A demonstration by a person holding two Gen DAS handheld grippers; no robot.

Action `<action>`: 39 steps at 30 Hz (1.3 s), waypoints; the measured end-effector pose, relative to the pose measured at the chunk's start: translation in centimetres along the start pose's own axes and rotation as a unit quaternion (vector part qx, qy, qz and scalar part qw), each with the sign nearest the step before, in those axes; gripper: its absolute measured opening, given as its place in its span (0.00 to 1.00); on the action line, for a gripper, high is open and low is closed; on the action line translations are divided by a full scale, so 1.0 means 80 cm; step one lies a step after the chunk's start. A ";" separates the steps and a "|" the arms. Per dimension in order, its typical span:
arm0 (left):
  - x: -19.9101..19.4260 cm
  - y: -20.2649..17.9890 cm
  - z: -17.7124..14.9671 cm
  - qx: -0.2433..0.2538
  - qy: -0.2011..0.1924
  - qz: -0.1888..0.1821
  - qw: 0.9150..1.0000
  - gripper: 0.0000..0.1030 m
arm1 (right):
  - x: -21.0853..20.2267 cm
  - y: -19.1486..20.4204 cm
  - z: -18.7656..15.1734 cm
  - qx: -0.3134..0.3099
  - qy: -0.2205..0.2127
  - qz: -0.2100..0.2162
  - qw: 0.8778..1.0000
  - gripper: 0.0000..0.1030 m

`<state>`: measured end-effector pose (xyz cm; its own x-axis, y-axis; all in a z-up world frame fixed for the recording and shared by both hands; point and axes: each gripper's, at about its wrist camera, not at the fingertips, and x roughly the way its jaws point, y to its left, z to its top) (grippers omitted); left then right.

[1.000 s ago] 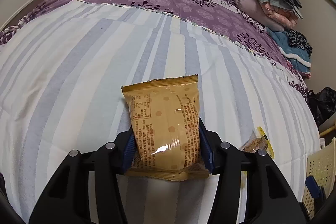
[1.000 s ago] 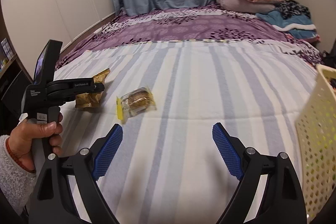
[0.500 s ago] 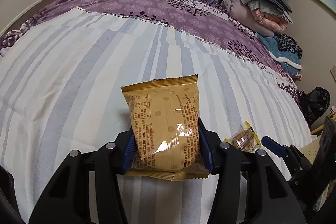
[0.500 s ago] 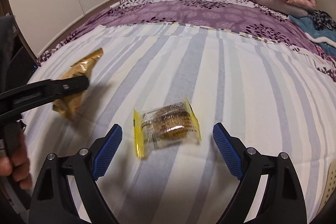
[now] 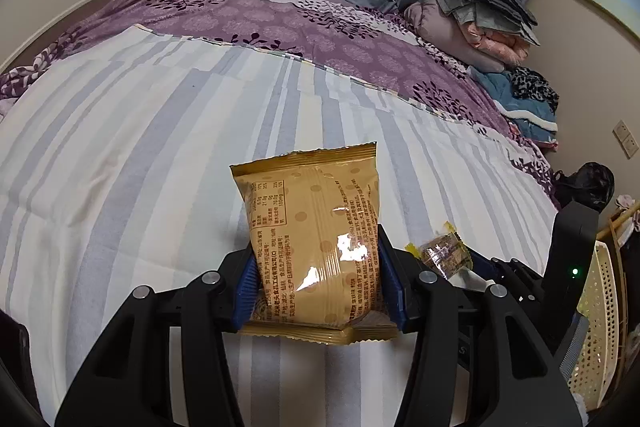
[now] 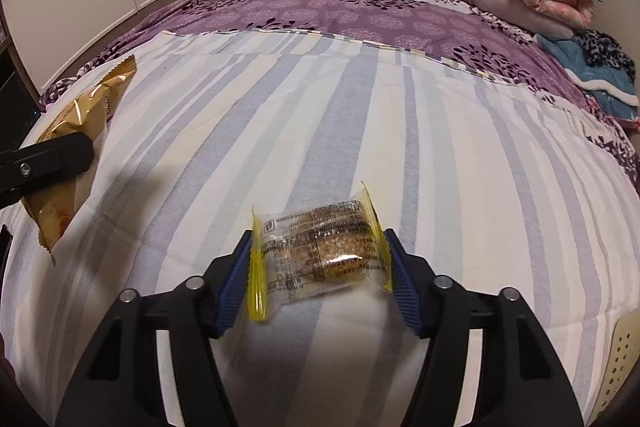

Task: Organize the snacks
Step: 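Grasp the golden bag with the left tool while the right tool grasps the clear-wrapped cookie, then carry the golden bag with the left tool while the right tool drops the cookie into the basket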

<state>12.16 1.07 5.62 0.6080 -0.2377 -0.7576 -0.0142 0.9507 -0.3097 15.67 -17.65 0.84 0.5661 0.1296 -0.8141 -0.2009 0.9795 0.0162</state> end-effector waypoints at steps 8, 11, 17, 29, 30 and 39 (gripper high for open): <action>-0.012 -0.005 -0.001 0.005 -0.007 -0.005 1.000 0.51 | -0.020 -0.009 -0.010 0.017 -0.012 0.009 1.000 0.53; -0.017 -0.007 0.000 0.007 -0.009 -0.005 1.000 0.51 | -0.036 -0.014 -0.014 0.027 -0.022 0.011 0.999 0.53; -0.025 -0.015 -0.003 0.012 -0.013 -0.009 1.000 0.51 | -0.065 -0.028 -0.022 0.047 -0.041 0.012 0.998 0.53; -0.048 -0.040 -0.008 0.034 -0.022 -0.018 0.999 0.51 | -0.141 -0.062 -0.040 0.088 -0.096 0.007 0.991 0.53; -0.052 -0.043 -0.009 0.037 -0.024 -0.020 0.999 0.51 | -0.148 -0.066 -0.043 0.091 -0.101 0.006 0.991 0.53; -0.081 -0.067 -0.016 0.058 -0.037 -0.035 0.997 0.51 | -0.219 -0.109 -0.073 0.127 -0.146 -0.024 0.981 0.53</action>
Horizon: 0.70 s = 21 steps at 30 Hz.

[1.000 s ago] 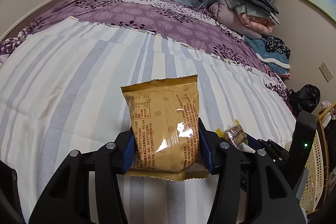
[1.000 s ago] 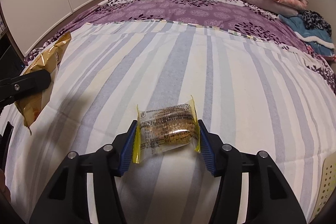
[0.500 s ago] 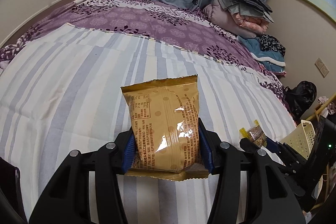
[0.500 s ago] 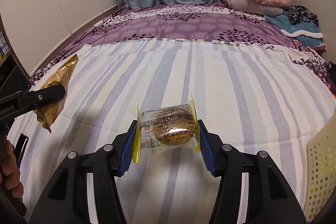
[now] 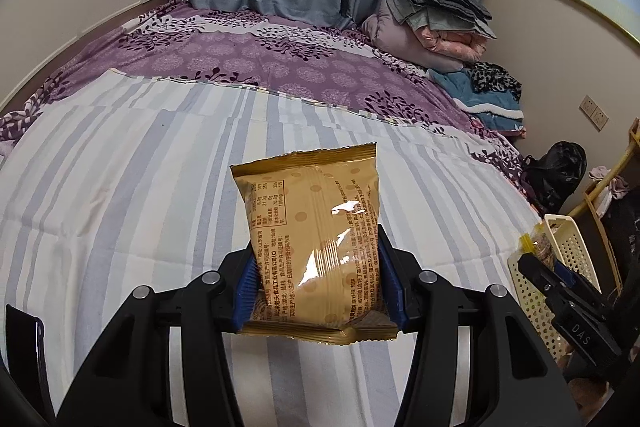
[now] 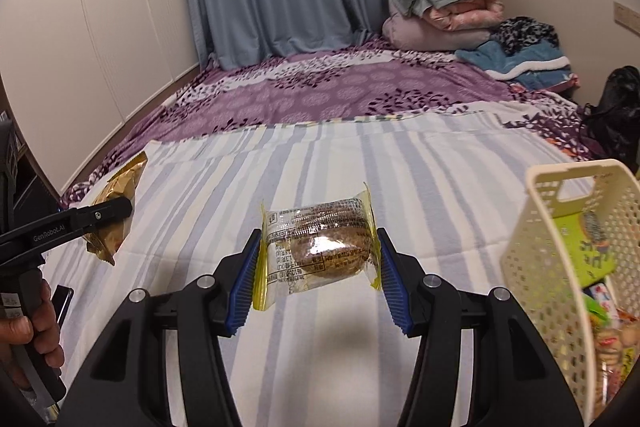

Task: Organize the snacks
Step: 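Carry the golden bag with the left tool while the right tool drops the cookie into the basket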

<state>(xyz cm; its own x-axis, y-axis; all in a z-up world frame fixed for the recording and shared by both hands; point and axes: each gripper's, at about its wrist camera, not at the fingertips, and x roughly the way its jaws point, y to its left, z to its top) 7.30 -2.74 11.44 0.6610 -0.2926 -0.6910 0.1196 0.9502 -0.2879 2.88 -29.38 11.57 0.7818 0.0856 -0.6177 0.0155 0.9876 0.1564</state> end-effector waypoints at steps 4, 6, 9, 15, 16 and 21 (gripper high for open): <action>-0.014 -0.017 -0.002 0.012 -0.007 -0.012 1.000 0.51 | -0.033 -0.026 -0.002 0.020 -0.019 -0.020 0.999 0.53; -0.019 -0.025 -0.003 0.019 -0.009 -0.017 1.000 0.51 | -0.047 -0.036 -0.003 0.025 -0.028 -0.028 0.999 0.53; -0.024 -0.042 -0.005 0.031 -0.009 -0.028 0.999 0.51 | -0.067 -0.053 -0.007 0.035 -0.040 -0.042 0.998 0.53; -0.033 -0.076 -0.007 0.054 -0.007 -0.047 0.997 0.51 | -0.113 -0.098 -0.015 0.063 -0.067 -0.073 0.993 0.53; -0.034 -0.080 -0.008 0.058 -0.008 -0.048 0.997 0.51 | -0.119 -0.105 -0.018 0.067 -0.071 -0.078 0.992 0.53; -0.039 -0.097 -0.011 0.073 -0.007 -0.056 0.996 0.51 | -0.152 -0.142 -0.031 0.087 -0.084 -0.114 0.986 0.53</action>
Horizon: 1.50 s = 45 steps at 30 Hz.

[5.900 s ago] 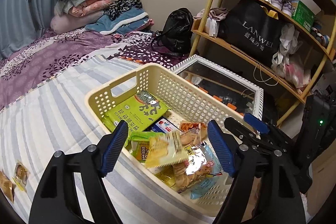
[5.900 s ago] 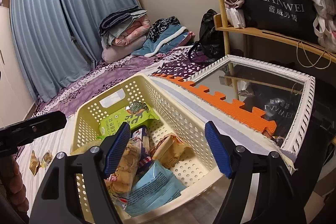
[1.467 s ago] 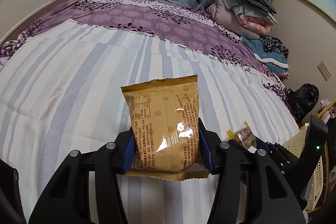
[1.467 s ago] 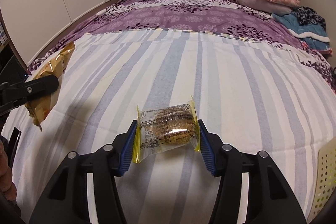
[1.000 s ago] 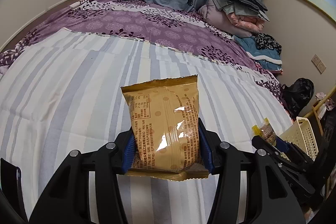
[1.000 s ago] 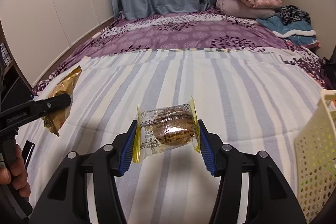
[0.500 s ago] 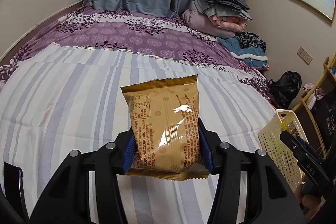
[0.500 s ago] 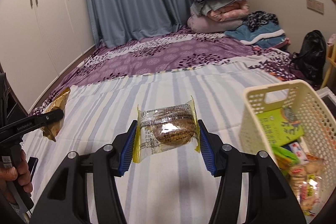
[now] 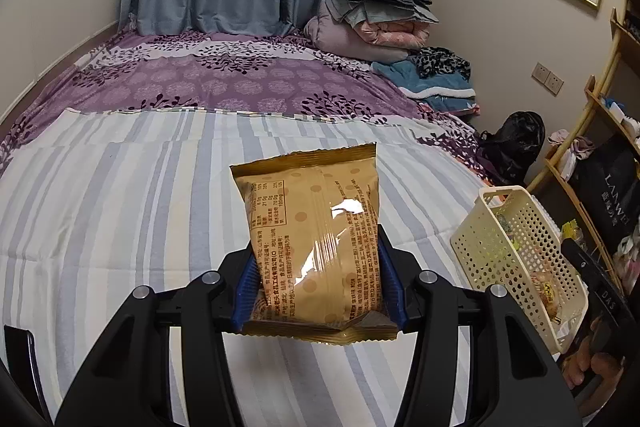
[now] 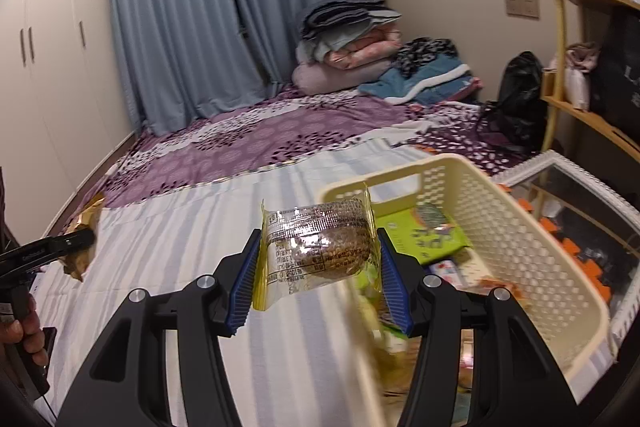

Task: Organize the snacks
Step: 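Carry the golden bag with the left tool while the right tool drops the cookie into the basket, then lower the golden bag into the basket and open the left tool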

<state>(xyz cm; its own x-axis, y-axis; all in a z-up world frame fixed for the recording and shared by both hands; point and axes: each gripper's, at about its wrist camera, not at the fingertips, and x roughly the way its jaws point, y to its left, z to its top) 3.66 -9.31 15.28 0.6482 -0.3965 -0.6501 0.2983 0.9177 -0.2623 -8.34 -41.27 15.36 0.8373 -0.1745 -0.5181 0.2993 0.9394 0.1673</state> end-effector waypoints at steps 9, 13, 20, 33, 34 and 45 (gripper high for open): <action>0.003 -0.027 0.000 0.018 0.005 -0.009 1.000 0.51 | -0.021 -0.080 -0.014 0.038 -0.001 -0.069 0.997 0.53; 0.006 -0.040 -0.001 0.027 0.008 -0.015 0.999 0.51 | -0.025 -0.102 -0.024 0.047 0.004 -0.092 0.995 0.54; 0.012 -0.062 0.000 0.043 0.014 -0.022 0.999 0.51 | -0.027 -0.130 -0.039 0.064 0.015 -0.114 0.991 0.55; 0.024 -0.117 0.000 0.082 0.023 -0.043 0.995 0.51 | -0.034 -0.148 -0.046 0.071 0.006 -0.113 0.991 0.69; 0.025 -0.122 0.000 0.086 0.023 -0.044 0.995 0.51 | -0.034 -0.148 -0.047 0.072 0.006 -0.113 0.991 0.69; 0.031 -0.167 0.001 0.119 0.029 -0.061 0.991 0.51 | -0.035 -0.156 -0.052 0.076 0.001 -0.117 0.990 0.70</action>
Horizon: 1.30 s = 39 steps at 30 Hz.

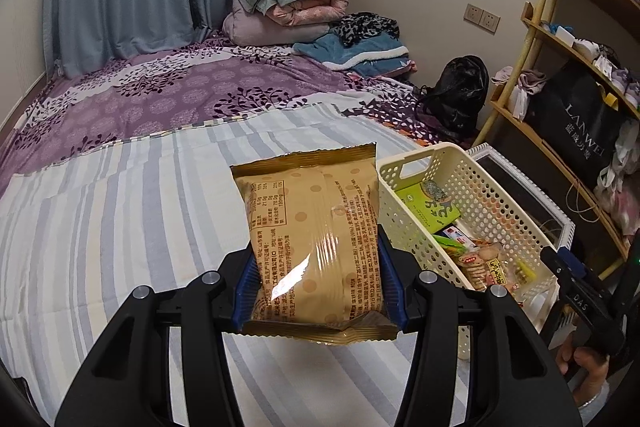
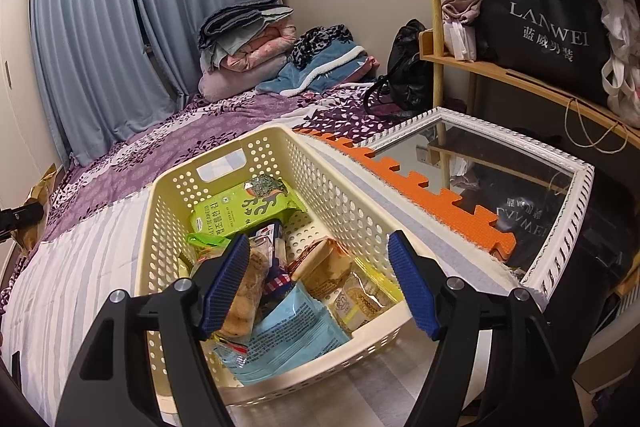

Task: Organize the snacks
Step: 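Lower the golden bag into the basket and open the left tool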

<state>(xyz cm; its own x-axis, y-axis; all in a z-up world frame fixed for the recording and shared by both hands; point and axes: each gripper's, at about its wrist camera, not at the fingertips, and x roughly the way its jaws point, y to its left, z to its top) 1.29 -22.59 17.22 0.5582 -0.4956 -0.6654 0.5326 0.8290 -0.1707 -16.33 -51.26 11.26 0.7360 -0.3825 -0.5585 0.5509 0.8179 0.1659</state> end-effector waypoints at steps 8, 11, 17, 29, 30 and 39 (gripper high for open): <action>0.015 -0.050 0.009 0.034 0.009 -0.028 0.999 0.51 | 0.003 -0.004 -0.003 -0.003 -0.001 -0.006 1.000 0.74; 0.022 -0.072 0.011 0.048 0.013 -0.039 0.998 0.51 | 0.003 -0.006 -0.003 -0.004 -0.004 -0.010 1.000 0.74; 0.031 -0.108 0.012 0.072 0.018 -0.057 0.996 0.51 | 0.002 -0.013 -0.002 0.003 -0.007 -0.010 1.000 0.74; 0.043 -0.157 0.020 0.100 0.023 -0.085 0.991 0.51 | -0.013 -0.038 0.000 0.026 -0.027 -0.015 0.999 0.74; 0.044 -0.160 0.022 0.102 0.023 -0.088 0.991 0.51 | -0.013 -0.039 0.000 0.028 -0.028 -0.017 0.999 0.74; 0.069 -0.204 0.024 0.132 0.033 -0.116 0.984 0.51 | -0.016 -0.048 -0.004 0.031 -0.023 -0.018 0.999 0.74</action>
<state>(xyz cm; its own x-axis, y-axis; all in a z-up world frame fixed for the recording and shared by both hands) -3.13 -39.38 17.72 0.3653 -0.6382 -0.6777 0.7919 0.5957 -0.1341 -19.51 -53.77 11.07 0.7312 -0.4318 -0.5281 0.6000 0.7754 0.1969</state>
